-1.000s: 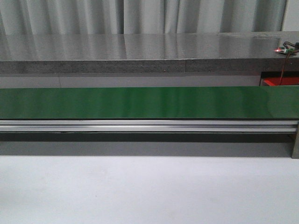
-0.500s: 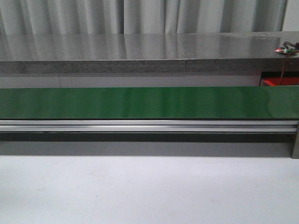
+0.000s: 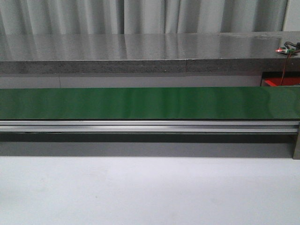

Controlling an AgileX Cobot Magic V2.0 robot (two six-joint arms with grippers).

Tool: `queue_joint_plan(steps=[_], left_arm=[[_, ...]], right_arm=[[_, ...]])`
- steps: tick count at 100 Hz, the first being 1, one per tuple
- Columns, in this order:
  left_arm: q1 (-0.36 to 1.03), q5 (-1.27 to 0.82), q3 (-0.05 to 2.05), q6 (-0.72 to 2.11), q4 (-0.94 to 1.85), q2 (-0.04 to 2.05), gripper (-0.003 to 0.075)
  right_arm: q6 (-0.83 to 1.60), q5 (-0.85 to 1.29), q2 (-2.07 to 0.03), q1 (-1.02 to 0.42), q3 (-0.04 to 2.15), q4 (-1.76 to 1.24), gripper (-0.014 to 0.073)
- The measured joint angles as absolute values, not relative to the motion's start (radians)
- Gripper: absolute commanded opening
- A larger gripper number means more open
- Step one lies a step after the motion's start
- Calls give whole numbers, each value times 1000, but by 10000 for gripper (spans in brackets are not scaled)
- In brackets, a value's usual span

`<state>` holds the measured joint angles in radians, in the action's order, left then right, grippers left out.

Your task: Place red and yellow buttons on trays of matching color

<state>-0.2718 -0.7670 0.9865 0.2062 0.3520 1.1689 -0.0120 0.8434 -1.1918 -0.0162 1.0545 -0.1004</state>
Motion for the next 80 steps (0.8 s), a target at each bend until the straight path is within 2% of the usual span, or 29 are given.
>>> queue_joint_plan(steps=[30, 46, 53, 65, 72, 80], left_arm=[[-475, -746, 987, 211, 344, 1169, -19], [-541, -744, 987, 231, 332, 1169, -17], [-565, -744, 987, 233, 325, 1169, 7], [-601, -744, 987, 234, 290, 1169, 139], [-619, -746, 994, 236, 274, 1169, 267], [-641, -742, 1006, 234, 267, 1176, 459]], right_arm=[[-10, 843, -1192, -16, 1053, -100, -72], [-10, 843, -1192, -16, 1053, -100, -72], [-10, 843, -1192, -16, 1053, -100, -72], [-10, 843, -1192, -16, 1053, -100, -72], [-10, 843, -1192, -16, 1053, -100, -72], [-10, 843, -1192, -16, 1053, -100, -72]])
